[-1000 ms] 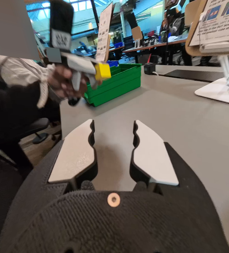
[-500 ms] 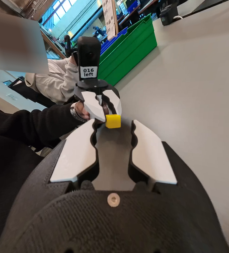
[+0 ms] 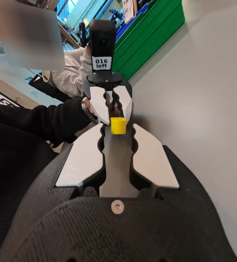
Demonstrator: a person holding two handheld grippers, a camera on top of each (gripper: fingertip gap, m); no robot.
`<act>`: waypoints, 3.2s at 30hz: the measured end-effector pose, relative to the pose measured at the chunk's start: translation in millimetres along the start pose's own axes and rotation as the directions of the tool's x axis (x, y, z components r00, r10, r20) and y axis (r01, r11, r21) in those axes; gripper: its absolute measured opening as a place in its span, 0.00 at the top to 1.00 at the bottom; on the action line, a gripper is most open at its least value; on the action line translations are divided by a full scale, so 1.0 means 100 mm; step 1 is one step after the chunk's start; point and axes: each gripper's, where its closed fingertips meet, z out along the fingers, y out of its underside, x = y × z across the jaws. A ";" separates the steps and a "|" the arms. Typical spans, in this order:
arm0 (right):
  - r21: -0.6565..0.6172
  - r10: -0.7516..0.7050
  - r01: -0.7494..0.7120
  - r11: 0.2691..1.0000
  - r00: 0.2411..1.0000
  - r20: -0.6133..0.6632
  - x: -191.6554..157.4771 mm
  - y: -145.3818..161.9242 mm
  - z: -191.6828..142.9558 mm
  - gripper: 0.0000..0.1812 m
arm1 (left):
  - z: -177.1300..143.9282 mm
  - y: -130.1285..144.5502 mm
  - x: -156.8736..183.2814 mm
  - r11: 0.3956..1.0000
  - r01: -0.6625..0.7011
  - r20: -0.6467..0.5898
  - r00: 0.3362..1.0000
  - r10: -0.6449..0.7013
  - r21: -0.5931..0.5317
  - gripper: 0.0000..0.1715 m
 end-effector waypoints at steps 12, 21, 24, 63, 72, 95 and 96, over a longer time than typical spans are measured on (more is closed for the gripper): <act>-0.012 0.001 -0.001 1.000 1.000 -0.003 -0.05 0.11 -0.10 0.86 | 0.15 0.02 0.08 0.997 -0.024 -0.051 0.999 0.020 -0.070 0.87; -0.029 -0.005 0.005 1.000 1.000 -0.016 -0.04 0.16 -0.16 0.89 | 0.21 -0.01 0.11 0.997 -0.036 -0.065 0.997 0.032 -0.064 0.87; -0.023 -0.009 0.009 1.000 1.000 -0.004 -0.05 0.13 -0.17 0.89 | 0.21 -0.02 0.13 0.998 -0.050 -0.064 0.997 0.046 -0.050 0.87; -0.999 -0.805 -0.008 0.054 0.591 -0.048 2.05 -0.69 -4.10 0.88 | 0.30 -0.21 0.10 0.997 -0.034 -0.071 0.997 0.038 0.066 0.78; -0.984 -0.782 -0.128 -0.125 0.623 0.018 2.25 -0.54 -4.17 0.88 | 0.27 -0.23 0.13 0.997 -0.023 -0.109 0.994 0.032 0.079 0.80; -0.997 -0.837 -0.064 -0.032 0.547 -0.008 2.04 -0.68 -3.84 0.79 | 0.24 -0.33 0.35 0.989 -0.048 -0.155 0.985 0.070 0.138 0.83; -0.999 -0.836 -0.046 -0.002 0.548 -0.024 2.01 -0.70 -3.79 0.79 | 0.24 -0.33 0.35 0.989 -0.050 -0.156 0.985 0.072 0.138 0.83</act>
